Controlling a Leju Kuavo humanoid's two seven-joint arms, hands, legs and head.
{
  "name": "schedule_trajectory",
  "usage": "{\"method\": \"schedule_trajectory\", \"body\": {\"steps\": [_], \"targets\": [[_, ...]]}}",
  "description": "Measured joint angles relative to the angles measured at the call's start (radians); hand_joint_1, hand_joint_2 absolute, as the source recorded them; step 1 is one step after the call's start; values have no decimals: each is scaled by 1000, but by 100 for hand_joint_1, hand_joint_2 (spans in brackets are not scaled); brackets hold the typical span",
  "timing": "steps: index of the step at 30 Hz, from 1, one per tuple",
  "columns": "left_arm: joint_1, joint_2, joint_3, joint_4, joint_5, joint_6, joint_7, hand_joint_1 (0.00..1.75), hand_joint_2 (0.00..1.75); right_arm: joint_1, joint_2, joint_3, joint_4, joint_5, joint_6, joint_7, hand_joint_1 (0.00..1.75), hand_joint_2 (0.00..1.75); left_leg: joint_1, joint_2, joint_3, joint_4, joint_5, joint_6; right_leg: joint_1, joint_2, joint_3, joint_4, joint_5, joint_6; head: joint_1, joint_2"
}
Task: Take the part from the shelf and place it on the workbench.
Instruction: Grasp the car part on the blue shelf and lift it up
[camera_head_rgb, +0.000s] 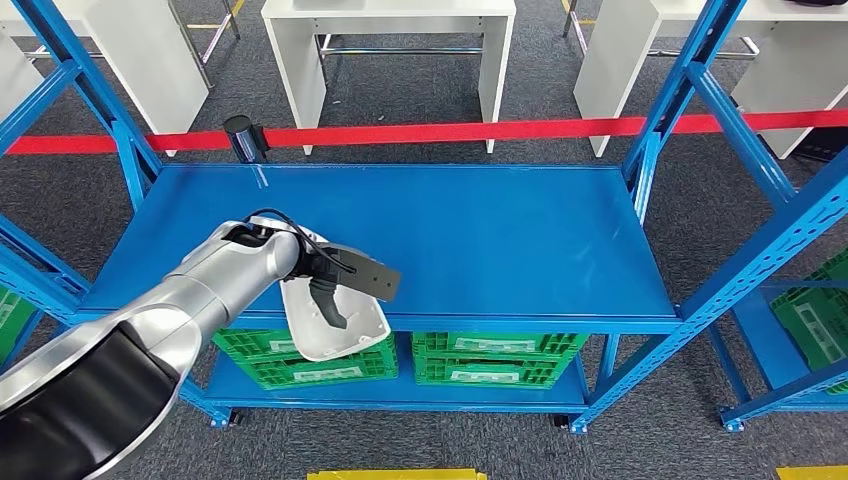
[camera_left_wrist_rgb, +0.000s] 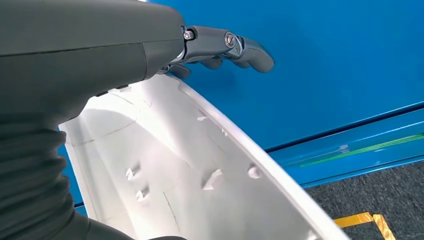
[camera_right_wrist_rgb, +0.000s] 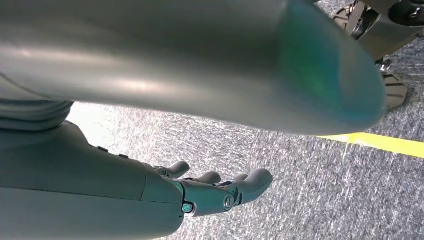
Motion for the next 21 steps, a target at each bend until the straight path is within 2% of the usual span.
{"method": "schedule_trajectory", "body": {"steps": [13, 14, 17, 18, 21], "targets": [[2, 10, -3, 0, 15, -2, -12, 0, 175, 1, -4, 0, 0, 10, 1, -8, 0, 0, 0, 0, 0, 0, 0, 0, 0, 0, 0, 0, 0, 0, 0, 0], [2, 11, -3, 0, 16, -2, -13, 7, 175, 1, -5, 0, 0, 11, 1, -10, 0, 0, 0, 0, 0, 0, 0, 0, 0, 0, 0, 0, 0, 0, 0, 0], [3, 15, -4, 0, 20, -2, -13, 137, 175, 1, -5, 0, 0, 12, 3, -13, 0, 0, 0, 0, 0, 0, 0, 0, 0, 0, 0, 0, 0, 0, 0, 0], [4, 16, -6, 0, 20, -2, -14, 175, 175, 1, -5, 0, 0, 13, 3, -13, 0, 0, 0, 0, 0, 0, 0, 0, 0, 0, 0, 0, 0, 0, 0, 0], [5, 22, -12, 0, 22, -3, -20, 175, 175, 1, -5, 0, 0, 13, 3, -15, 0, 0, 0, 0, 0, 0, 0, 0, 0, 0, 0, 0, 0, 0, 0, 0]]}}
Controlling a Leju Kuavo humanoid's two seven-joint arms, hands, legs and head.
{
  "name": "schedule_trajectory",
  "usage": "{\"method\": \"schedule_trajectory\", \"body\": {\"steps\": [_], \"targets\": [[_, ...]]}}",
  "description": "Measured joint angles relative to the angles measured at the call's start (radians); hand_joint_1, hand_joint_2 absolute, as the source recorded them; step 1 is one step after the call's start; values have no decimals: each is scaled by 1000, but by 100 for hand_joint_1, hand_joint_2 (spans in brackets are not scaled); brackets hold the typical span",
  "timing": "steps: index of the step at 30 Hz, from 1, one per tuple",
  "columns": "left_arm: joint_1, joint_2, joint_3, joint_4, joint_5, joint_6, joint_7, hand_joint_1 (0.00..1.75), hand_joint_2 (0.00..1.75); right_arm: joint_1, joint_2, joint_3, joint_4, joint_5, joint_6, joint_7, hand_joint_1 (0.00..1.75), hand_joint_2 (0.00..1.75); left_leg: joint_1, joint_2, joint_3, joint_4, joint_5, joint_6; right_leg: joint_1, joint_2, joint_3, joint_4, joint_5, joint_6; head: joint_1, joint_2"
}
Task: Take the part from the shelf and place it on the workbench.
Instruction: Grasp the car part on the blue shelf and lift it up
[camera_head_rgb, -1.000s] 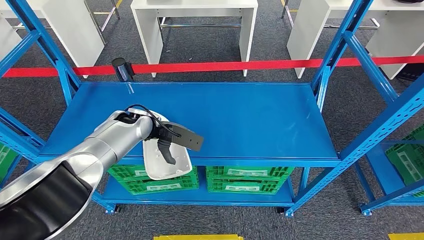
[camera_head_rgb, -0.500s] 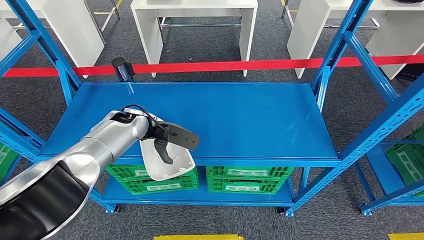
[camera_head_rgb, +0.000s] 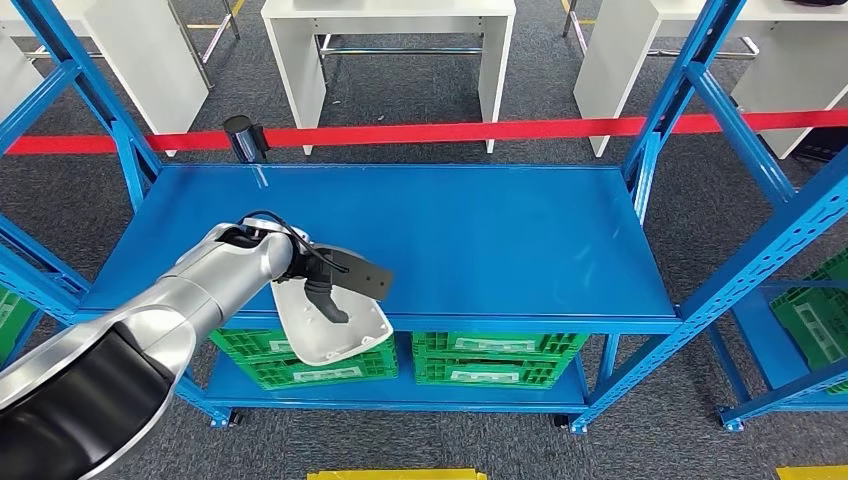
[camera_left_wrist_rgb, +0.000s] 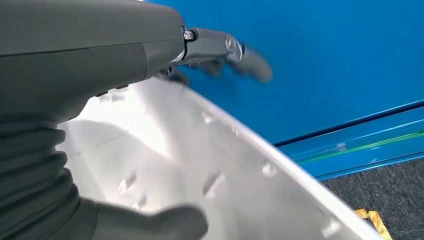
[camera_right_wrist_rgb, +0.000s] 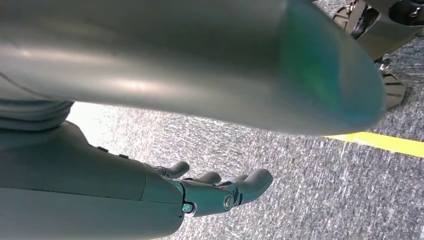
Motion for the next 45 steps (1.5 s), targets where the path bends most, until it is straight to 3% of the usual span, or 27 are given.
{"method": "schedule_trajectory", "body": {"steps": [16, 27, 36, 45], "targets": [[15, 15, -32, 0, -3, 11, -12, 175, 175, 0, -3, 0, 0, 3, 0, -3, 0, 0, 0, 0, 0, 0, 0, 0, 0, 0, 0, 0, 0, 0, 0, 0], [15, 9, -42, -1, 9, 66, -10, 175, 175, 0, -6, 0, 0, 2, -4, -10, 0, 0, 0, 0, 0, 0, 0, 0, 0, 0, 0, 0, 0, 0, 0, 0], [15, 10, 1, -17, 126, 239, -94, 175, 175, 0, -6, -9, 0, -14, -11, -19, 0, 0, 0, 0, 0, 0, 0, 0, 0, 0, 0, 0, 0, 0, 0, 0], [36, 14, 159, -120, 297, 419, -240, 175, 175, -3, -4, -31, 0, -31, -26, -8, 0, 0, 0, 0, 0, 0, 0, 0, 0, 0, 0, 0, 0, 0, 0, 0]]}}
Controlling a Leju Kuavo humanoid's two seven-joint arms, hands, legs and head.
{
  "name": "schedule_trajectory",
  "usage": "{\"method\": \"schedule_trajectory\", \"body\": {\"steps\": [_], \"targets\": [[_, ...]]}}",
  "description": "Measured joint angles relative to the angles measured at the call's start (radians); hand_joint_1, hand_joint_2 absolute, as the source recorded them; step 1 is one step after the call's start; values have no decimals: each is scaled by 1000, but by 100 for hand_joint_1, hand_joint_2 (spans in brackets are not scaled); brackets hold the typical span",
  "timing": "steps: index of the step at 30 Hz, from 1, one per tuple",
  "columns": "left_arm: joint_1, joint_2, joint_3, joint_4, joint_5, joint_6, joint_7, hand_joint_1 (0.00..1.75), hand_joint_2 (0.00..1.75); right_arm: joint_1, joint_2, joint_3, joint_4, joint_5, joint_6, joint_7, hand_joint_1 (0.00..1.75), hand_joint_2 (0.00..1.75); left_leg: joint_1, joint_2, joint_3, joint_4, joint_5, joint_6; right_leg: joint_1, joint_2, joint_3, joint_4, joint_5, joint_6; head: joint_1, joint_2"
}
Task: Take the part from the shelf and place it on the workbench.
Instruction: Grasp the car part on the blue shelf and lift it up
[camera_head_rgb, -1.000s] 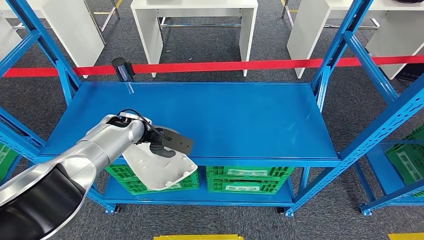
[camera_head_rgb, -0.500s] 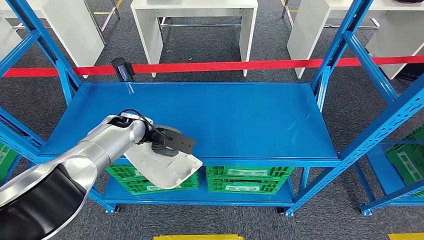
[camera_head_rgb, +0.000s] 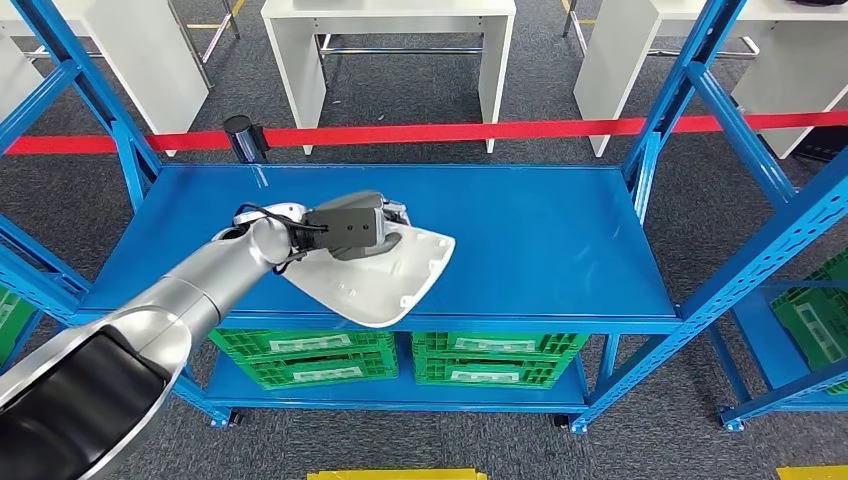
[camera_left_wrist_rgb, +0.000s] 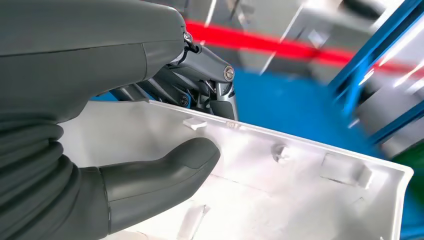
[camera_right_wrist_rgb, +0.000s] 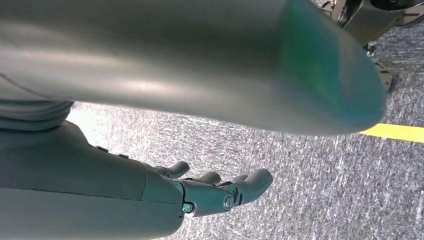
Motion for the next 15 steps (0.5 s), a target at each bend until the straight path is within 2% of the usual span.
{"method": "schedule_trajectory", "body": {"steps": [4, 8, 15], "targets": [[68, 19, 92, -153, 104, 32, -5, 175, 175, -1, 4, -6, 0, 0, -3, -14, 0, 0, 0, 0, 0, 0, 0, 0, 0, 0, 0, 0, 0, 0, 0, 0], [154, 32, 190, -320, 185, 14, -6, 175, 175, -7, 10, -8, 0, 1, -4, -28, 0, 0, 0, 0, 0, 0, 0, 0, 0, 0, 0, 0, 0, 0, 0, 0], [352, 38, 346, -669, 286, -12, 28, 175, 175, -19, 24, -9, 0, 1, -4, -29, 0, 0, 0, 0, 0, 0, -1, 1, 0, 0, 0, 0, 0, 0, 0, 0]]}}
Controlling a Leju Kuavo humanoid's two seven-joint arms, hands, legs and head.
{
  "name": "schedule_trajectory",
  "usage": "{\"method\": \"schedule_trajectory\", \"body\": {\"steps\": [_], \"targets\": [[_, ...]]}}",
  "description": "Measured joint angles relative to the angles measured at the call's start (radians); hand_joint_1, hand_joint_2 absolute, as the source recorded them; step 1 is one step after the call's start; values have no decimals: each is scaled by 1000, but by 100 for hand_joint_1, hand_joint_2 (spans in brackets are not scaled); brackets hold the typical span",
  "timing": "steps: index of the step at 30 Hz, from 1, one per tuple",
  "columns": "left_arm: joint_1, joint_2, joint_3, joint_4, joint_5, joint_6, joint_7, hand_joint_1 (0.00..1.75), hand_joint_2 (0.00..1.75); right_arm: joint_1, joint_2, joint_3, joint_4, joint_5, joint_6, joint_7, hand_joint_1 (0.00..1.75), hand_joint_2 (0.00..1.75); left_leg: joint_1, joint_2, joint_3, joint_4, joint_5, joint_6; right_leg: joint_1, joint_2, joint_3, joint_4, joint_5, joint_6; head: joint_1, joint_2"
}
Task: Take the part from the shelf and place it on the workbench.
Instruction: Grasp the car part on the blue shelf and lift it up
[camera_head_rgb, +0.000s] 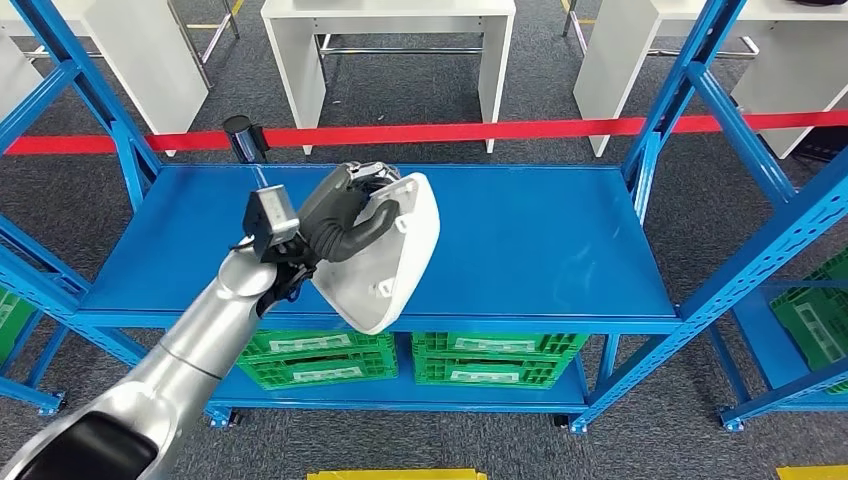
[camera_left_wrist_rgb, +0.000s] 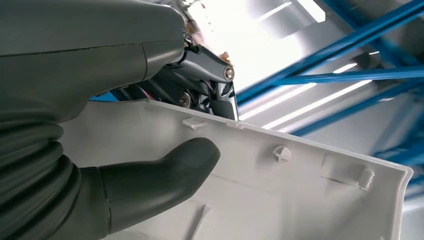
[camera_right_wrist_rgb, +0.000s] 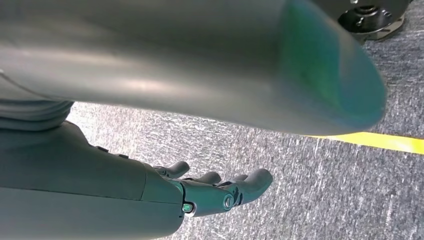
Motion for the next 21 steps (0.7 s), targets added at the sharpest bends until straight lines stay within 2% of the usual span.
{"method": "schedule_trajectory", "body": {"steps": [5, 10, 16, 21], "targets": [[156, 0, 51, -255, 5, 22, 0, 175, 175, -8, 10, 0, 0, 1, 0, 7, 0, 0, 0, 0, 0, 0, -1, 0, 0, 0, 0, 0, 0, 0, 0, 0], [278, -4, 63, -444, -19, 65, -1, 175, 175, -13, 22, 0, 0, 11, 2, 24, 0, 0, -1, 0, 0, 0, -1, 1, -1, 0, 0, -1, -1, 0, 0, 0], [378, -7, 64, -578, -58, 115, -6, 175, 175, -21, 35, 1, 0, 29, 11, 37, 0, 0, -6, 0, 0, 1, -3, 4, -5, 0, 0, -1, -1, 2, 0, 0], [446, -5, 64, -637, -65, 125, -29, 175, 175, -28, 45, 2, 0, 37, 12, 38, 0, 0, -11, 0, 0, 7, -10, 14, -11, -1, 3, -2, -4, 11, 0, 0]]}}
